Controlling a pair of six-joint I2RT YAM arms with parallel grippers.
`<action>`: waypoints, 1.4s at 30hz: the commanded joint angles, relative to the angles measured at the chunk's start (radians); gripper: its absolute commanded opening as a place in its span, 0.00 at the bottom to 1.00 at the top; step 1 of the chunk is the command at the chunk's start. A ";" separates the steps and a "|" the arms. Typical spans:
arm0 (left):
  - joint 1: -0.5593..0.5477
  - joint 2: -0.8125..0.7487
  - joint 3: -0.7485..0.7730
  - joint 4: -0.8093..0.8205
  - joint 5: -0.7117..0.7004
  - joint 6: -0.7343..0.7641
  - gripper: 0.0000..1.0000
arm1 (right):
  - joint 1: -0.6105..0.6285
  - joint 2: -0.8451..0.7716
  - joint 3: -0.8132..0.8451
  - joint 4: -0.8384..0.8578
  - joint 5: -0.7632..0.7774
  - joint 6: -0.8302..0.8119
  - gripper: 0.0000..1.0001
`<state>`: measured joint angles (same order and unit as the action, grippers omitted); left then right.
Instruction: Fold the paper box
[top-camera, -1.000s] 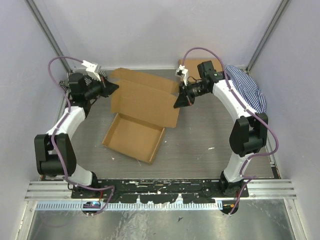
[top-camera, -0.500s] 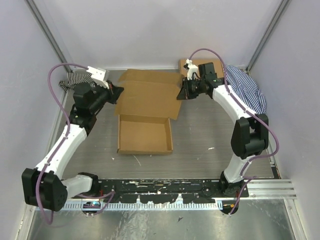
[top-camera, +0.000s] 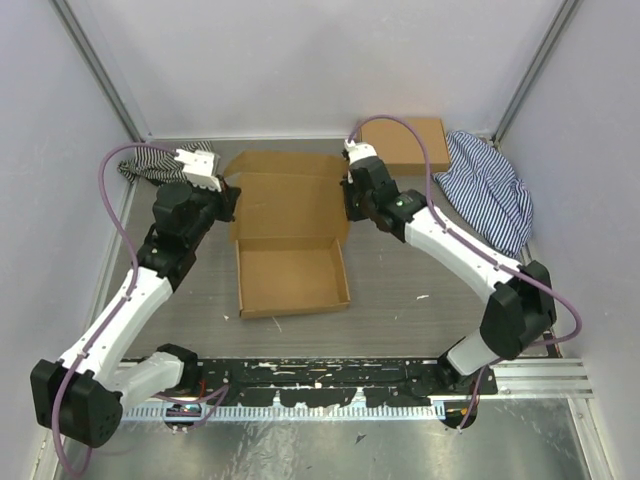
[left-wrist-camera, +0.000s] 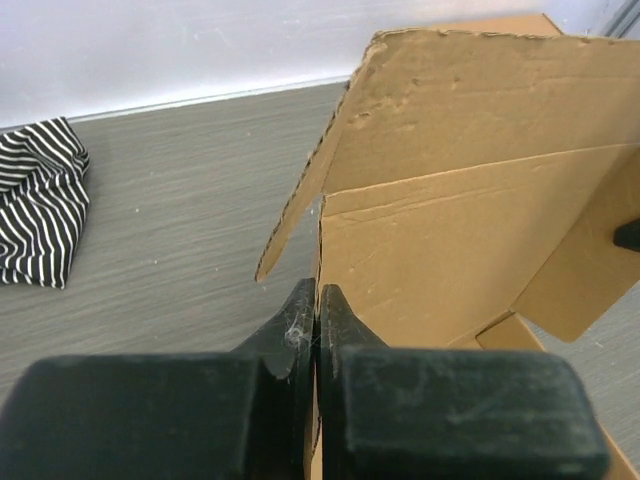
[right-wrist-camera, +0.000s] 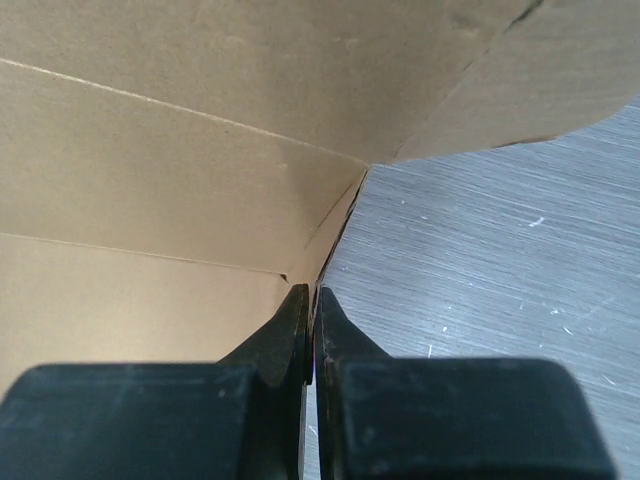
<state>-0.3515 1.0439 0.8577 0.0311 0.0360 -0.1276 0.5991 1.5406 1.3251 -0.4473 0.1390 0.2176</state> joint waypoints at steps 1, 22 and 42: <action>-0.032 -0.030 -0.017 -0.082 0.053 -0.023 0.10 | 0.094 -0.109 -0.076 0.176 0.177 0.040 0.01; -0.059 -0.189 -0.174 -0.138 0.095 -0.283 0.11 | 0.357 -0.374 -0.467 0.547 0.620 -0.047 0.01; -0.145 -0.204 -0.144 -0.204 -0.020 -0.569 0.06 | 0.409 -0.519 -0.606 0.460 0.705 0.090 0.02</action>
<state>-0.4808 0.8494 0.6827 -0.1585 0.0196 -0.6189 0.9890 1.0401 0.7322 -0.0834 0.8398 0.2512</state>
